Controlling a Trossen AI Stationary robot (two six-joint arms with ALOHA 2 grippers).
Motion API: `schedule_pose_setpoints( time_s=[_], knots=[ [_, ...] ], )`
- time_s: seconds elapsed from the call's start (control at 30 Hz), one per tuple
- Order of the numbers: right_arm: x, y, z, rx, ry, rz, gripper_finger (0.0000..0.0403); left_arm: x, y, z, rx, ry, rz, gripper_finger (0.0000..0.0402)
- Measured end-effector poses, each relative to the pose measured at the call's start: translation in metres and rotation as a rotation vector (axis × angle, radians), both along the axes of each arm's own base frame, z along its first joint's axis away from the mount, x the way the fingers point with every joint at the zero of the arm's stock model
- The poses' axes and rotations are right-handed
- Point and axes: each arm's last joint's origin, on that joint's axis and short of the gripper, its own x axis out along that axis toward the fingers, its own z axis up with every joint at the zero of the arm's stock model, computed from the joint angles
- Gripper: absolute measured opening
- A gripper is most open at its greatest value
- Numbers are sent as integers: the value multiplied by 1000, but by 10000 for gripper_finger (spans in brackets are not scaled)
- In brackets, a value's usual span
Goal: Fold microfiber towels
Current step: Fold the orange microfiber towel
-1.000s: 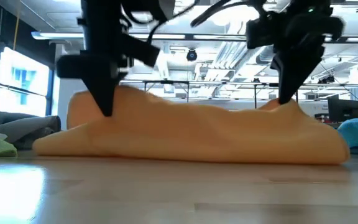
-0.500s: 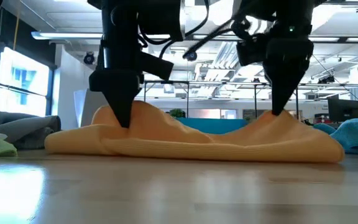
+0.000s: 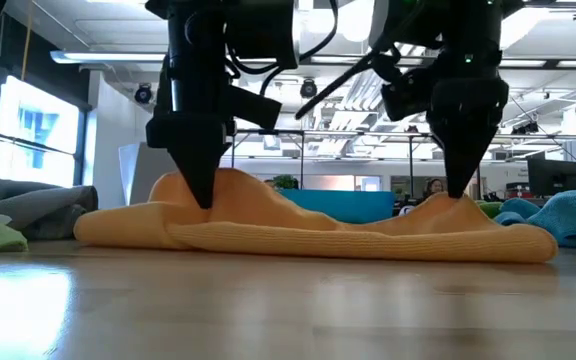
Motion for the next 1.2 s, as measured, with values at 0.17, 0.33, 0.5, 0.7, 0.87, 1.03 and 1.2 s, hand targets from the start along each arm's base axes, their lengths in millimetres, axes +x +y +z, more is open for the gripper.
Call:
schedule_pose_setpoints(
  time_s=[0.17,0.33,0.5,0.7,0.87,1.03,1.2],
  knots=[
    [-9,0,11,51,12,-77,115,-3,0,0,8,26,6,107],
    [-19,3,25,72,-9,-143,121,-12,5,2,142,123,3,149],
    [-20,18,34,33,-128,-190,122,-23,5,6,120,241,-7,156],
    [-13,42,19,32,-301,-182,122,-23,-16,5,-119,265,-146,156],
    [-18,50,-7,95,-401,-217,122,-18,-32,-1,-188,197,-236,156],
    [-26,56,-30,173,-480,-238,122,-22,-36,-10,-183,185,-193,156],
    [-37,57,-44,181,-446,-250,122,-29,-36,-20,-201,201,-135,156]
  ],
)
